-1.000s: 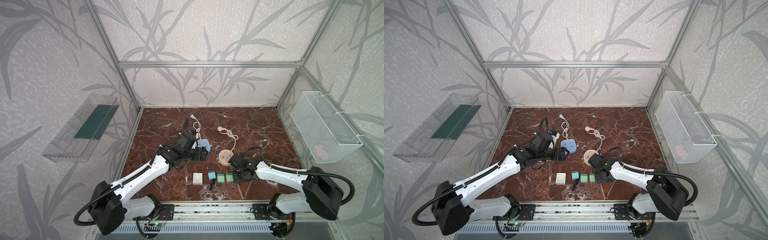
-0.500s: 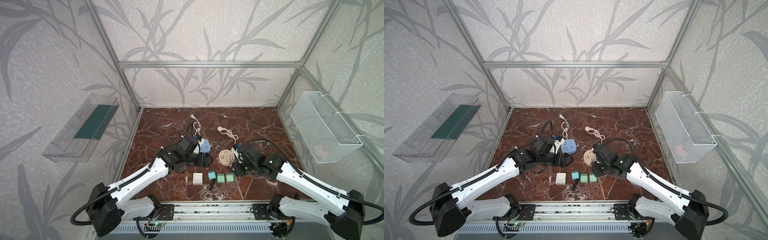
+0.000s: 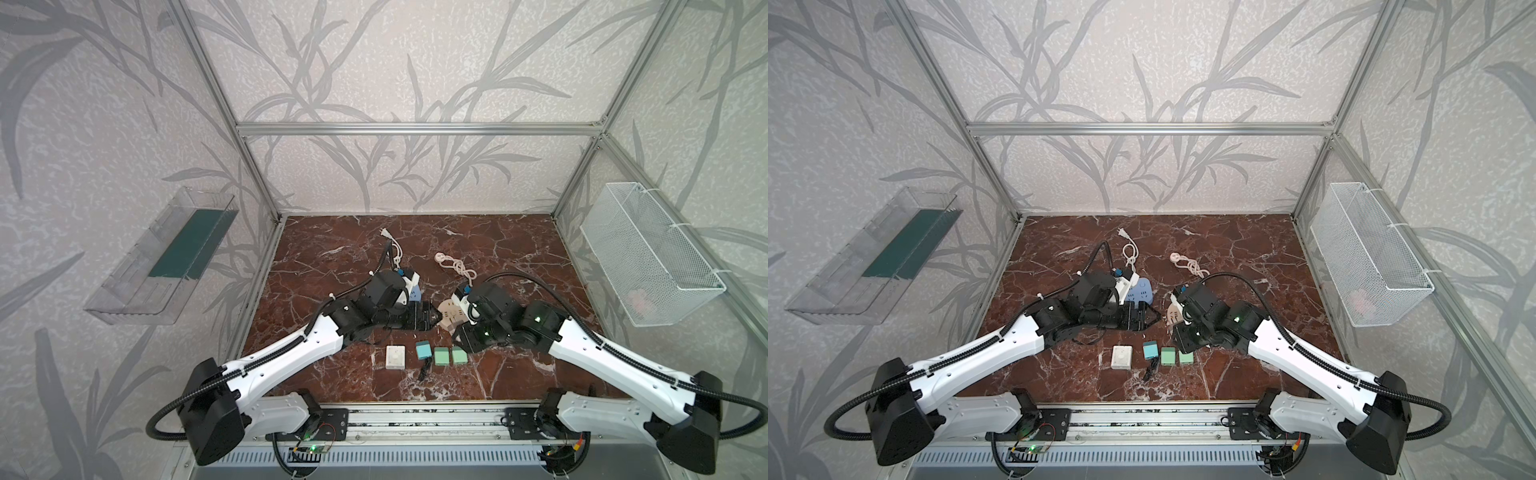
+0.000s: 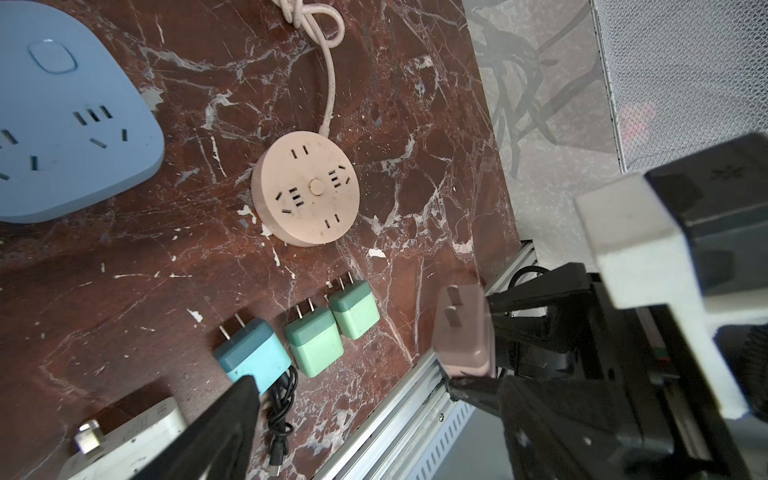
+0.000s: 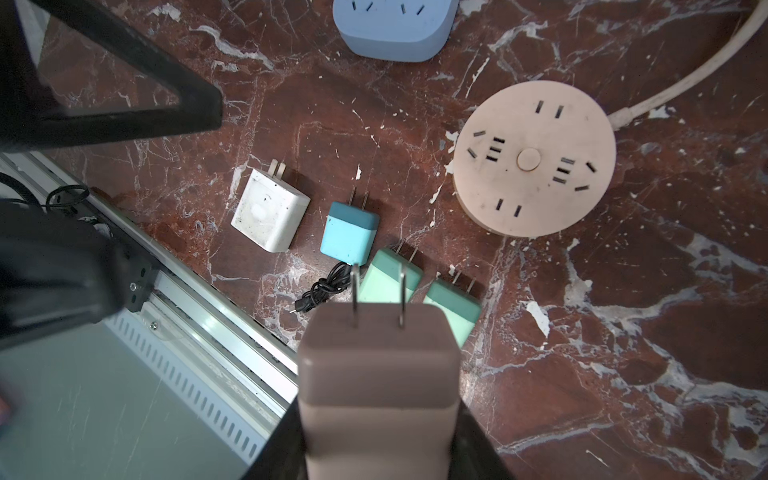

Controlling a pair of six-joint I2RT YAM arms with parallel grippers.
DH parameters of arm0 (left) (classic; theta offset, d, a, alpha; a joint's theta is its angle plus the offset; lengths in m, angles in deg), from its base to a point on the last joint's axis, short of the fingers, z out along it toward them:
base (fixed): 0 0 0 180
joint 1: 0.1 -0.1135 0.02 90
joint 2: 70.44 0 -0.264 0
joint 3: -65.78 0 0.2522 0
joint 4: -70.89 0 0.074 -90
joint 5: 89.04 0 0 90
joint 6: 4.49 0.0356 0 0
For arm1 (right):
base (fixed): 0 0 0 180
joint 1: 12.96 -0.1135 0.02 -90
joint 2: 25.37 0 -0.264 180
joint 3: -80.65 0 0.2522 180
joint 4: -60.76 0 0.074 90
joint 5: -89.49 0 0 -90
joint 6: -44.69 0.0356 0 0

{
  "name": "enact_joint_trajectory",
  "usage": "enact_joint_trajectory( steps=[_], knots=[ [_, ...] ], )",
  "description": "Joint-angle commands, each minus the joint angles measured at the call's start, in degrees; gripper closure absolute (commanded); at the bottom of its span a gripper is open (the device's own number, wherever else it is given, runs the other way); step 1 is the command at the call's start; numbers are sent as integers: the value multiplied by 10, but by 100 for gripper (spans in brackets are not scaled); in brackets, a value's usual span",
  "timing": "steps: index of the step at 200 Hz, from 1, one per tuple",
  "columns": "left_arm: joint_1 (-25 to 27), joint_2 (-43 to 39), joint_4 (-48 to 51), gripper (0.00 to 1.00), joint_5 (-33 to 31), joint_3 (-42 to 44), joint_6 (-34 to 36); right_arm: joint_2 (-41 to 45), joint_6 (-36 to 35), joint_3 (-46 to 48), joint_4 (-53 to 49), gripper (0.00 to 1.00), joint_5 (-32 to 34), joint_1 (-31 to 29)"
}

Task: Insert the plug
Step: 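Lift the adapter with the right gripper toward the left gripper while the left gripper approaches, then close the left gripper on the adapter prongs and open the right gripper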

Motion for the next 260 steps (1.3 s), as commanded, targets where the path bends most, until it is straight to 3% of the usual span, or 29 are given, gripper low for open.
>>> enact_joint_trajectory(
  steps=[1,56,113,215,260],
  knots=[
    [3,15,-46,13,25,-20,-27,-11,-12,-29,18,100,-11,-4],
    [4,34,-122,19,71,3,-66,-39,-26,-52,35,100,-14,-5],
    [4,53,-166,37,97,18,-96,-37,-27,-62,50,100,-11,-5],
    [3,64,-231,54,119,49,-136,-8,-22,-54,72,100,-4,-5],
    [4,77,-231,68,128,48,-141,-6,-20,-54,71,100,3,-4]
  ],
)
